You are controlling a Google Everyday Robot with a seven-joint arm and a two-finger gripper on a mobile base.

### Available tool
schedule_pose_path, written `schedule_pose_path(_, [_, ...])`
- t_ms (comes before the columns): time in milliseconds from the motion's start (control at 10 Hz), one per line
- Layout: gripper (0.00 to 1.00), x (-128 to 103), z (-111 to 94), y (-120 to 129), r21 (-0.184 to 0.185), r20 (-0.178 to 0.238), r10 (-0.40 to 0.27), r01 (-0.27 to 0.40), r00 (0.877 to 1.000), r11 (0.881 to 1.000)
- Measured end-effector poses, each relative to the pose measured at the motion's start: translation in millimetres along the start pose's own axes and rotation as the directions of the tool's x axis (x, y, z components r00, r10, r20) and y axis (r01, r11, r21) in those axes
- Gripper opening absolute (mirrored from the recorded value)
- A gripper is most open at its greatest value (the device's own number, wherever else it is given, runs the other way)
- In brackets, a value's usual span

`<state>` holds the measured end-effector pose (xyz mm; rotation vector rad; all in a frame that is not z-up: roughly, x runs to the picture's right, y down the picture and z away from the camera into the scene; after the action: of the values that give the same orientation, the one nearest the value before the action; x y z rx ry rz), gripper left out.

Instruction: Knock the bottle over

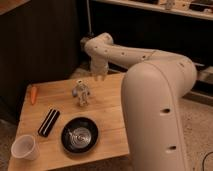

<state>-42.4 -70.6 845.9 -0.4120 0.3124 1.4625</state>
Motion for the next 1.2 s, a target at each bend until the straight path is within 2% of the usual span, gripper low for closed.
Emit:
schedule_pose_path(100, [0.11, 3.4, 4.7, 12.2, 0.006, 0.002, -0.028, 0.028, 1.0, 1.0])
schedule_pose_path(200, [0.03, 9.9, 4.9, 27.0, 0.002, 0.001, -0.06, 0.06, 0.998, 0.998])
schedule_pose_path(300, [0.0, 19.0, 4.4, 40.4, -0.005, -0.002, -0.092, 0.092, 0.996, 0.996])
schedule_pose_path(500, [0.0, 47.7, 3.5, 75.6, -0.029, -0.008, -0.183, 0.183, 0.983, 0.983])
schedule_pose_path(600, [0.0, 58.5, 3.8, 94.2, -0.05, -0.009, -0.227, 0.227, 0.974, 0.973])
schedule_pose_path(700, [0.0, 73.2, 4.8, 124.9, -0.092, -0.006, -0.3, 0.298, 0.954, 0.95])
schedule_pose_path(800, [0.0, 86.1, 2.9, 148.9, -0.153, 0.003, -0.358, 0.354, 0.934, 0.922])
schedule_pose_path(900, [0.0, 96.1, 0.5, 164.7, -0.219, 0.029, -0.416, 0.412, 0.909, 0.884])
schedule_pose_path(1000, [0.0, 107.0, -3.8, 180.1, -0.303, 0.066, -0.484, 0.48, 0.873, 0.823])
schedule_pose_path(1100, [0.0, 116.8, -10.6, 195.4, -0.402, 0.128, -0.554, 0.554, 0.822, 0.729])
schedule_pose_path(1200, [0.03, 120.8, -19.1, 203.9, -0.461, 0.193, -0.588, 0.601, 0.786, 0.653])
